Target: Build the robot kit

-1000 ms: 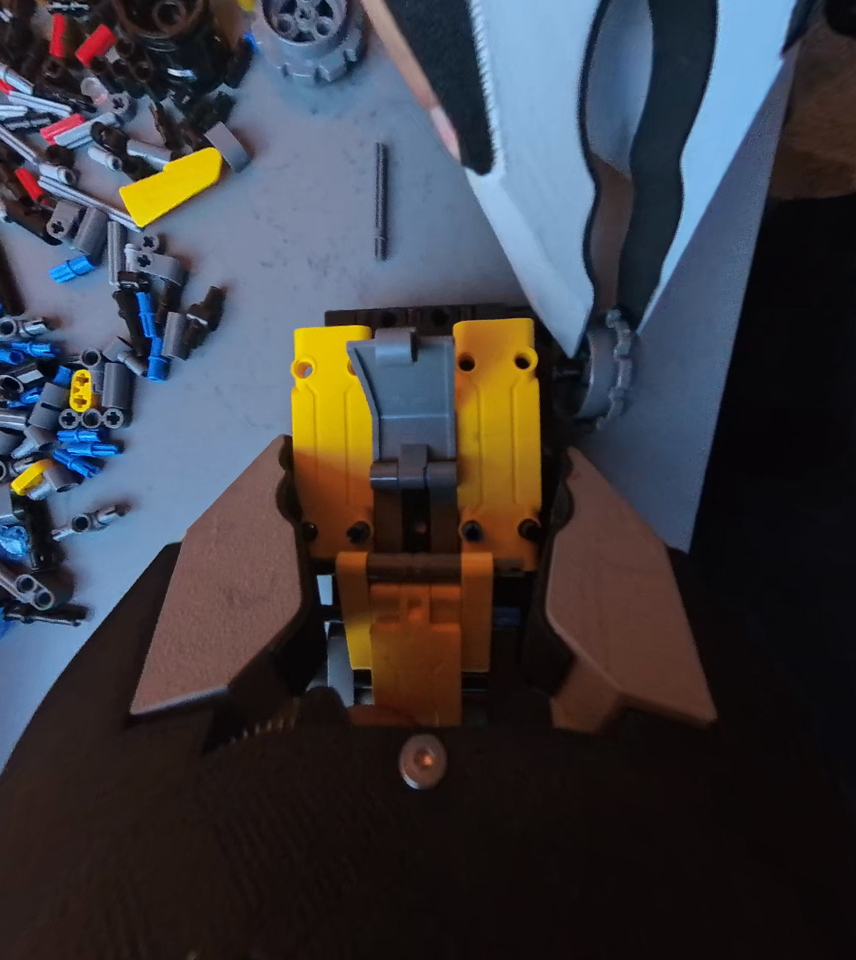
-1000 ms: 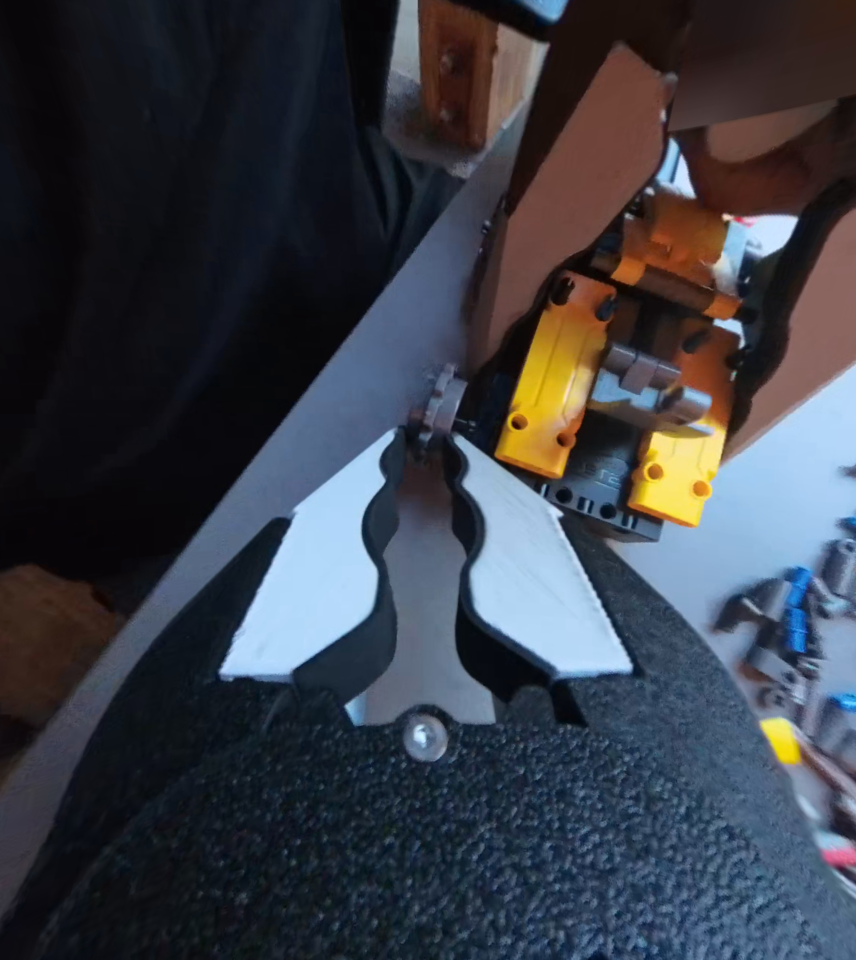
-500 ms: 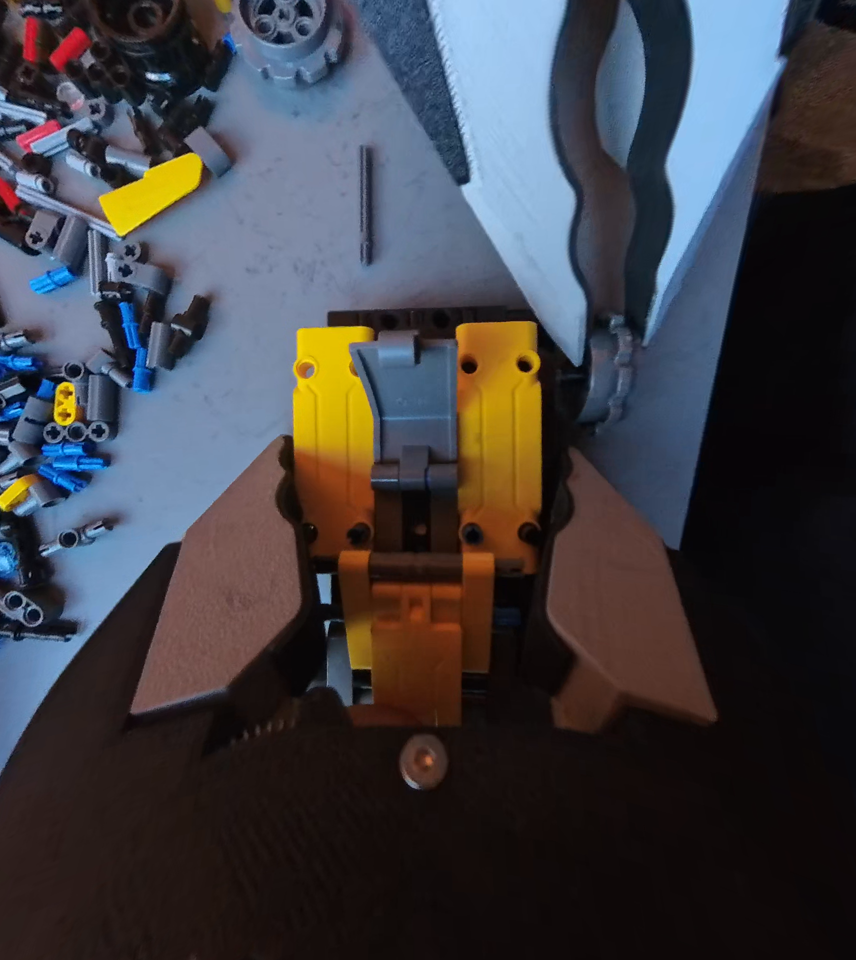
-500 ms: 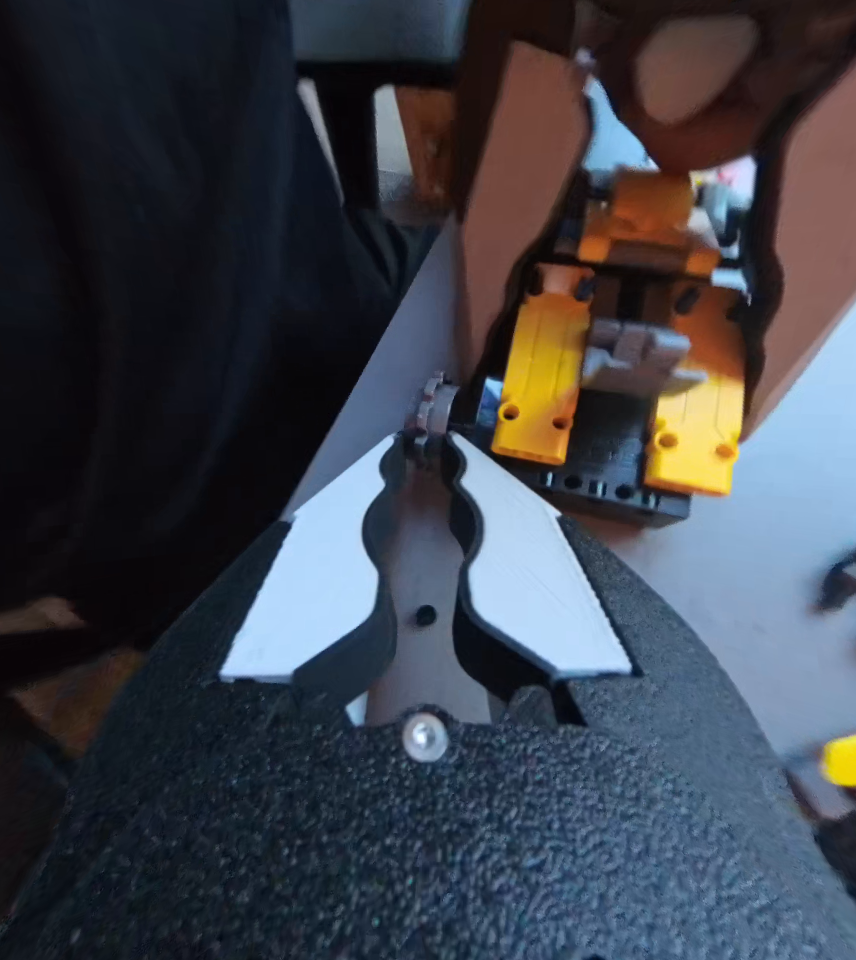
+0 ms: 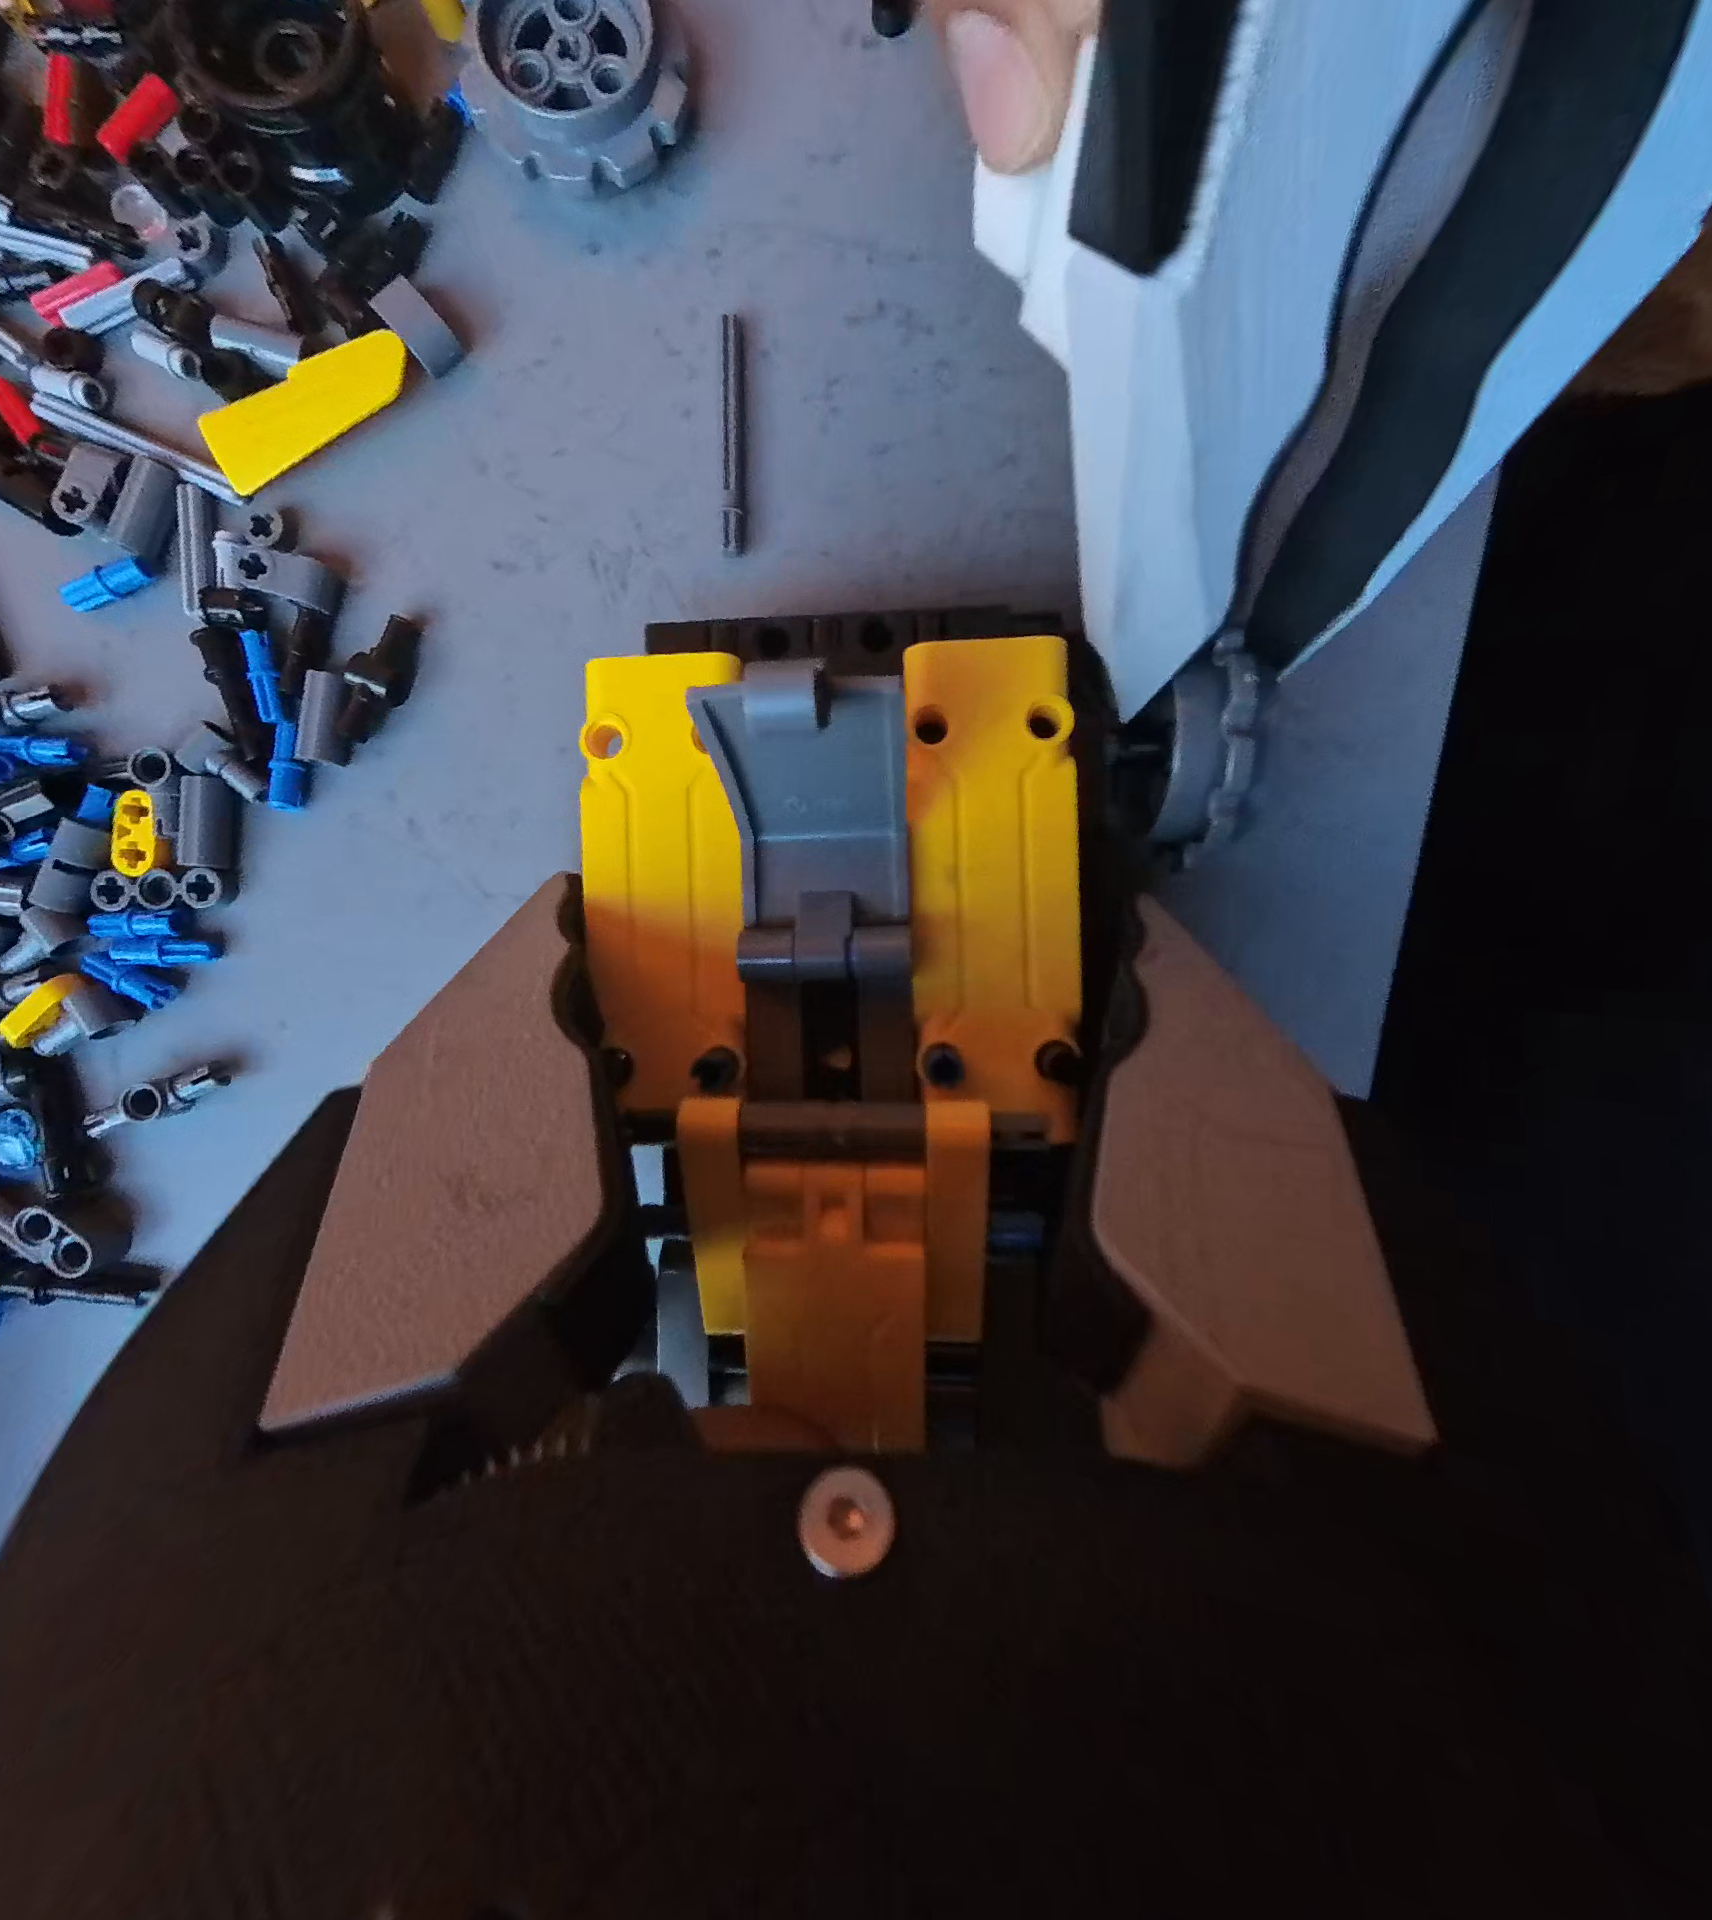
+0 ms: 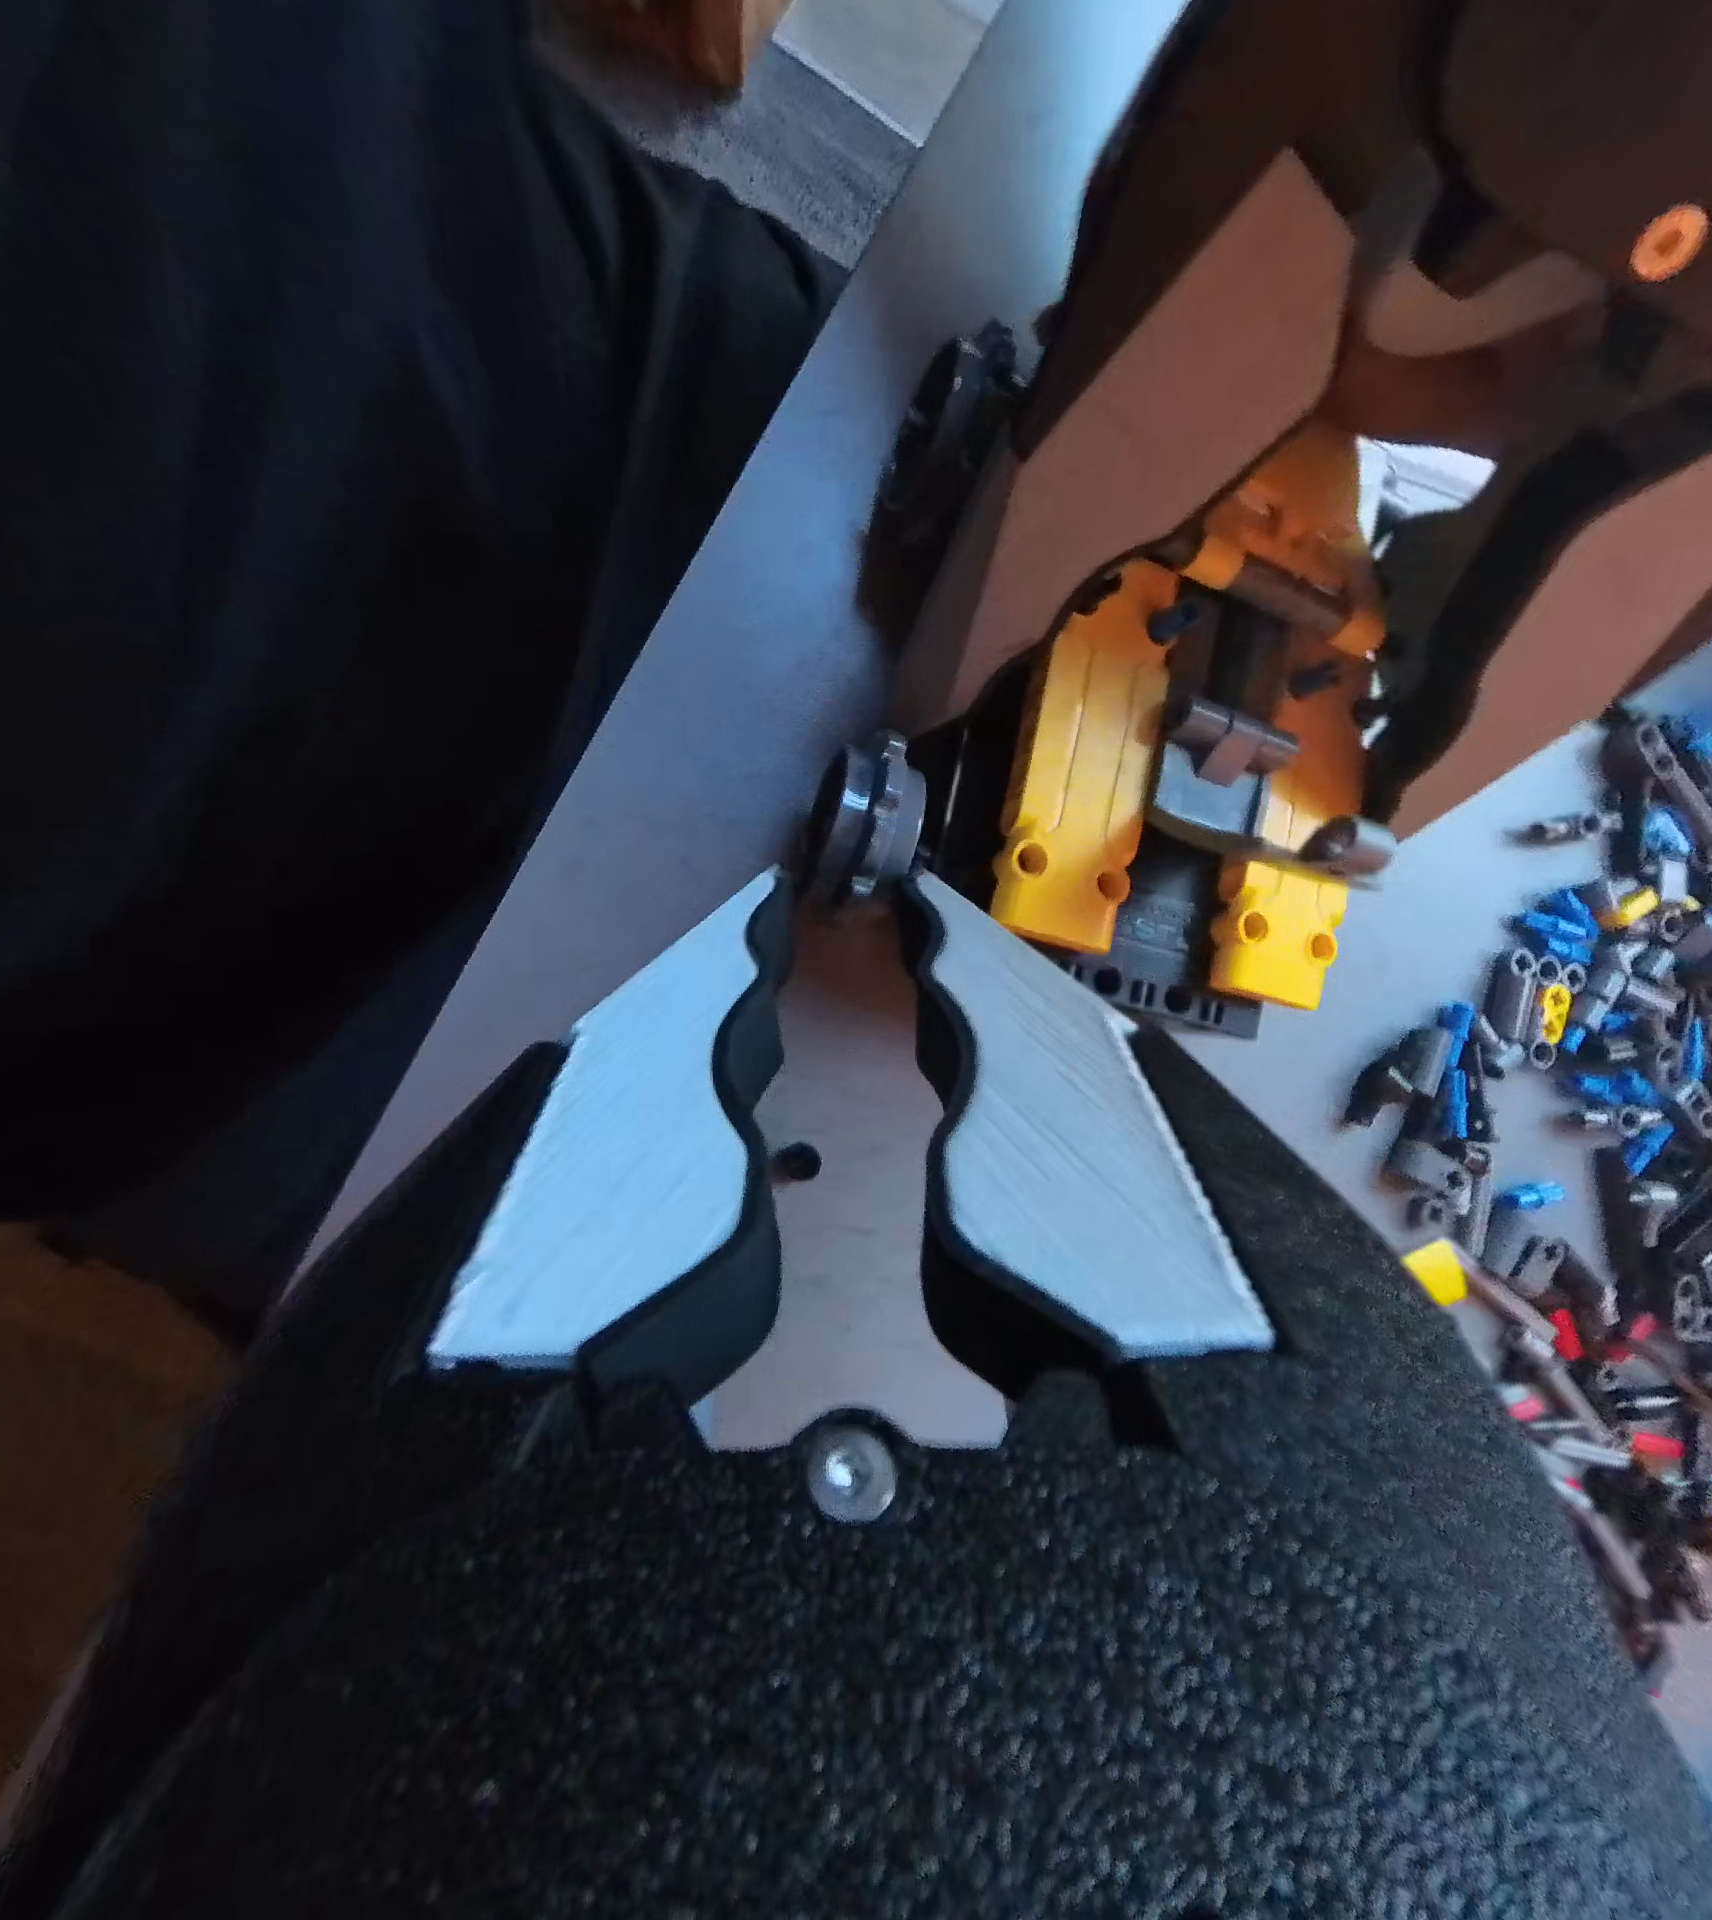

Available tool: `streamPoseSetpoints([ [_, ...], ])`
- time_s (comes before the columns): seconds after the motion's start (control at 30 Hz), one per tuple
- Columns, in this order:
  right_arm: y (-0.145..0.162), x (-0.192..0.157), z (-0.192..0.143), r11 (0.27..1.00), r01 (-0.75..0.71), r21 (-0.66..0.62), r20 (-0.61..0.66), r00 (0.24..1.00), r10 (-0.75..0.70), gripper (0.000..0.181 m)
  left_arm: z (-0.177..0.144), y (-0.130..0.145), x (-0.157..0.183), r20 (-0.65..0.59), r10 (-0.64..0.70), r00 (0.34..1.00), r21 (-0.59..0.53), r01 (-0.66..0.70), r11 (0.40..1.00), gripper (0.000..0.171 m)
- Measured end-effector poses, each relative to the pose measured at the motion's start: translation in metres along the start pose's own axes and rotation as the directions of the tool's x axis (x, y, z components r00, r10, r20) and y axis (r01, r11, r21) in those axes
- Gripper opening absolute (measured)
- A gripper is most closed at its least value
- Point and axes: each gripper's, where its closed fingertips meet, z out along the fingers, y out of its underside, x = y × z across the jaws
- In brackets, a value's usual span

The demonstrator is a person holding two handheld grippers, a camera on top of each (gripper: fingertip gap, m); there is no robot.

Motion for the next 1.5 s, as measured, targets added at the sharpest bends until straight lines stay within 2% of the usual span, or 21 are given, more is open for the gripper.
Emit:
streamPoseSetpoints([
  [0.17, 0.007, 0.002, -0.008, 0.991, -0.126, 0.043, 0.001, 0.992, 0.126, 0.018, 0.000, -0.001, -0.002, 0.010, -0.020, 1.000, 0.003, 0.020, 1.000, 0.097],
  [0.27, 0.006, 0.005, -0.017, 0.959, -0.257, 0.121, -0.013, 0.965, 0.261, 0.024, -0.001, 0.001, -0.002, 0.005, -0.021, 1.000, -0.008, 0.021, 1.000, 0.097],
  [0.33, 0.008, 0.012, -0.024, 0.939, -0.304, 0.162, -0.073, 0.945, 0.319, 0.027, -0.001, 0.001, -0.002, -0.013, -0.037, 0.999, -0.018, 0.036, 0.999, 0.097],
  [0.43, 0.004, 0.017, -0.030, 0.912, -0.343, 0.226, -0.139, 0.915, 0.379, 0.033, -0.006, -0.004, -0.002, -0.114, -0.118, 0.986, 0.012, 0.120, 0.993, 0.096],
  [0.57, -0.010, 0.029, -0.036, 0.918, -0.287, 0.274, -0.300, 0.881, 0.365, 0.041, -0.017, -0.008, -0.003, -0.303, -0.213, 0.929, -0.012, 0.220, 0.975, 0.096],
  [0.63, -0.019, 0.038, -0.040, 0.930, -0.244, 0.273, -0.369, 0.867, 0.336, 0.048, -0.022, -0.010, -0.004, -0.393, -0.246, 0.886, -0.049, 0.247, 0.968, 0.096],
  [0.67, -0.022, 0.043, -0.040, 0.938, -0.231, 0.257, -0.396, 0.860, 0.320, 0.058, -0.024, -0.012, -0.005, -0.437, -0.272, 0.857, -0.061, 0.273, 0.960, 0.097],
  [0.7, -0.025, 0.045, -0.038, 0.952, -0.210, 0.221, -0.422, 0.860, 0.287, 0.070, -0.027, -0.015, -0.007, -0.484, -0.303, 0.821, -0.068, 0.310, 0.948, 0.096],
  [0.77, -0.026, 0.055, -0.035, 0.986, -0.118, 0.114, -0.528, 0.834, 0.161, 0.071, -0.033, -0.019, -0.007, -0.594, -0.361, 0.719, -0.085, 0.390, 0.917, 0.097],
  [0.8, -0.025, 0.065, -0.038, 0.995, -0.077, 0.057, -0.590, 0.802, 0.095, 0.067, -0.036, -0.020, -0.007, -0.649, -0.380, 0.659, -0.100, 0.422, 0.901, 0.097],
  [0.87, -0.028, 0.081, -0.043, 1.000, -0.025, 0.012, -0.634, 0.773, 0.027, 0.045, -0.042, -0.019, -0.005, -0.721, -0.394, 0.570, -0.128, 0.450, 0.884, 0.097],
  [0.9, -0.030, 0.085, -0.045, 0.999, -0.027, 0.026, -0.614, 0.789, 0.038, 0.037, -0.044, -0.019, -0.005, -0.738, -0.396, 0.547, -0.136, 0.453, 0.881, 0.097],
  [0.97, -0.028, 0.090, -0.045, 0.993, -0.097, 0.069, -0.517, 0.848, 0.119, 0.036, -0.045, -0.019, -0.007, -0.749, -0.413, 0.518, -0.154, 0.471, 0.869, 0.097],
  [1.03, -0.021, 0.095, -0.043, 0.968, -0.217, 0.128, -0.417, 0.874, 0.251, 0.034, -0.046, -0.021, -0.019, -0.717, -0.438, 0.543, -0.145, 0.498, 0.855, 0.095],
  [1.1, -0.018, 0.100, -0.042, 0.927, -0.314, 0.205, -0.330, 0.869, 0.368, 0.016, -0.053, -0.021, -0.029, -0.656, -0.379, 0.653, -0.065, 0.451, 0.890, 0.083],
  [1.17, -0.021, 0.104, -0.038, 0.869, -0.413, 0.273, -0.219, 0.853, 0.474, 0.012, -0.057, -0.017, -0.042, -0.519, -0.359, 0.776, -0.038, 0.399, 0.916, 0.095],
  [1.27, -0.024, 0.112, -0.030, 0.812, -0.497, 0.305, -0.126, 0.824, 0.552, 0.003, -0.066, -0.008, -0.035, -0.375, -0.194, 0.907, -0.037, 0.194, 0.980, 0.070],
  [1.33, -0.024, 0.114, -0.025, 0.801, -0.517, 0.303, -0.107, 0.816, 0.567, 0.000, -0.067, -0.005, -0.032, -0.357, -0.166, 0.919, -0.059, 0.155, 0.986, 0.066],
  [1.37, -0.021, 0.116, -0.022, 0.798, -0.527, 0.293, -0.114, 0.809, 0.577, 0.000, -0.068, -0.006, -0.029, -0.377, -0.173, 0.910, -0.064, 0.161, 0.985, 0.058],
  [1.43, -0.023, 0.117, -0.022, 0.800, -0.517, 0.304, -0.123, 0.811, 0.572, 0.000, -0.068, -0.005, -0.029, -0.411, -0.195, 0.890, -0.069, 0.183, 0.981, 0.057],
  [1.5, -0.027, 0.117, -0.025, 0.804, -0.492, 0.334, -0.125, 0.822, 0.556, 0.021, -0.069, -0.004, -0.028, -0.467, -0.210, 0.859, -0.056, 0.208, 0.976, 0.056],
])
